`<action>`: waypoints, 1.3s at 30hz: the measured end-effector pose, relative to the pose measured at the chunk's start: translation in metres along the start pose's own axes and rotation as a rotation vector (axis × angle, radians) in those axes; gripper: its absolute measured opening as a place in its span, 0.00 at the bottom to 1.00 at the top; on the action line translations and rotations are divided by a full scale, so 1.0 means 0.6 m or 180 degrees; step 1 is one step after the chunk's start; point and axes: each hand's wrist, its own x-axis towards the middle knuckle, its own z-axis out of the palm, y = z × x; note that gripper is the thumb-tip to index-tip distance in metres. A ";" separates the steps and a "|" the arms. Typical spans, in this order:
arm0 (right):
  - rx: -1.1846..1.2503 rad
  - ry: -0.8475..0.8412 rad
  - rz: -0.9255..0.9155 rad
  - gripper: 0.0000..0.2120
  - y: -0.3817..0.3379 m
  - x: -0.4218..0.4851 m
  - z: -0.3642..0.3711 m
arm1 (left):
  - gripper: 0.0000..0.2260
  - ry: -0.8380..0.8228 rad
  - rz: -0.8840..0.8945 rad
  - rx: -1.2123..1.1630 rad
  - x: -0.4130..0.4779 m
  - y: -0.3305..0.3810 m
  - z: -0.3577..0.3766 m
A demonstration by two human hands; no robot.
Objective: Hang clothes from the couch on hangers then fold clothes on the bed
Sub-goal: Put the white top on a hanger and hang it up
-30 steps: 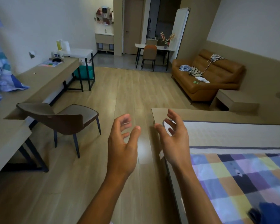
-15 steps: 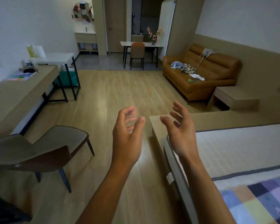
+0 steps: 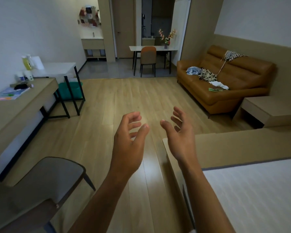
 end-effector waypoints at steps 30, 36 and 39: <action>-0.0285 0.0655 0.0690 0.29 0.276 0.967 0.347 | 0.11 -0.0813 -0.0312 -0.0289 1.025 -0.349 0.287; -0.0090 0.0977 0.0767 0.27 0.379 1.192 0.369 | 0.11 -0.0982 -0.0254 -0.0269 1.227 -0.427 0.417; 0.0099 0.1086 0.0769 0.27 0.441 1.336 0.374 | 0.11 -0.1202 -0.0188 -0.0176 1.345 -0.467 0.512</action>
